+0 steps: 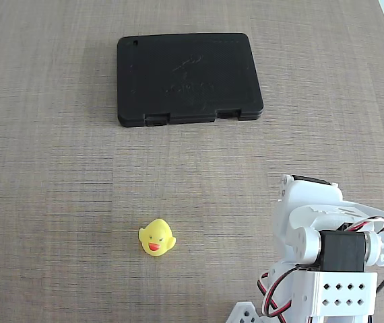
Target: Grasp a duck and put it on the black surface.
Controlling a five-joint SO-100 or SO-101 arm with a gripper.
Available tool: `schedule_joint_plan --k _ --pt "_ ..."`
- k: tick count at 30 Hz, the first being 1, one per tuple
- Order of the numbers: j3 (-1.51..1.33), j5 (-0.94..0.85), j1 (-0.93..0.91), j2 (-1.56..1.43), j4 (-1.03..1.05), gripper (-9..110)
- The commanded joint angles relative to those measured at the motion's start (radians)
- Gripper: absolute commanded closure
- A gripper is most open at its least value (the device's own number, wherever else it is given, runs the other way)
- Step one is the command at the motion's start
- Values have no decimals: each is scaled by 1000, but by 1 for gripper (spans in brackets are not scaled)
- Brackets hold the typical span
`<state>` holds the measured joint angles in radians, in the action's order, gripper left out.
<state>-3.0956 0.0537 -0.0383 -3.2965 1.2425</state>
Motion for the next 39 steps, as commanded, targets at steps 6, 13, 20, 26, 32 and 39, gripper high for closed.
schedule_joint_plan --k 6,13,20,26,32,39 --pt "41 6 15 -66 9 102" --pt "41 6 17 -66 9 102" --pt "41 5 15 -66 9 101" --pt "41 2 12 -66 9 101" --pt "43 0 12 -61 9 101" --pt "74 0 14 -35 9 101"
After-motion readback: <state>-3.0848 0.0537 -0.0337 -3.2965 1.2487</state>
